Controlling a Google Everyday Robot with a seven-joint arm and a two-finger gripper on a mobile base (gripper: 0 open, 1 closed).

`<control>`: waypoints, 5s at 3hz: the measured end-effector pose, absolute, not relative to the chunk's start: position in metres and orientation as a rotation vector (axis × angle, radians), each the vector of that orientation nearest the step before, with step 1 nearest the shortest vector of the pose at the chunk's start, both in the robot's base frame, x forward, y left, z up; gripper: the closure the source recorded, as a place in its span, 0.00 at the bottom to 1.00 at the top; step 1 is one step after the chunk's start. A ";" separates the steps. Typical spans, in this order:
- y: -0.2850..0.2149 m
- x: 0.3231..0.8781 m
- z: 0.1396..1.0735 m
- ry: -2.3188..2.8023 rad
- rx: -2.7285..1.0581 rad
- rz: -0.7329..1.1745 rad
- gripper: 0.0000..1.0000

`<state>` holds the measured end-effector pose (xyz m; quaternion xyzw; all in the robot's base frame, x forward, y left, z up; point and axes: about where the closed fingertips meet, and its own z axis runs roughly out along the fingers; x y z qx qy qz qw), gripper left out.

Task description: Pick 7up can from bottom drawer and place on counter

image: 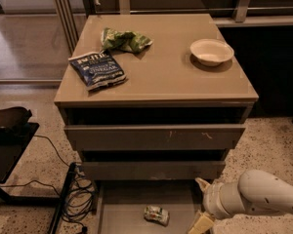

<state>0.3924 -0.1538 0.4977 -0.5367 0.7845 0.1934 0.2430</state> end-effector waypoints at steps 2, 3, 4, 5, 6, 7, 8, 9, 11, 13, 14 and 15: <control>-0.143 0.396 0.477 2.081 -1.404 0.592 0.00; -0.140 0.413 0.436 2.048 -1.287 0.601 0.00; -0.128 0.429 0.382 2.049 -1.209 0.604 0.00; -0.112 0.441 0.328 2.090 -1.182 0.627 0.00; -0.111 0.441 0.328 2.088 -1.184 0.631 0.00; -0.105 0.448 0.312 2.071 -1.171 0.665 0.00; -0.098 0.458 0.288 2.014 -1.198 0.695 0.00; -0.091 0.466 0.261 1.936 -1.260 0.709 0.00; -0.077 0.479 0.214 1.845 -1.406 0.666 0.00; -0.063 0.473 0.163 1.921 -1.447 0.620 0.00; -0.052 0.472 0.134 1.989 -1.402 0.629 0.00; -0.052 0.472 0.134 1.989 -1.402 0.630 0.00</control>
Offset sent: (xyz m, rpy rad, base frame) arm 0.0125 0.0215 -0.0526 0.1715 -0.0549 -0.0490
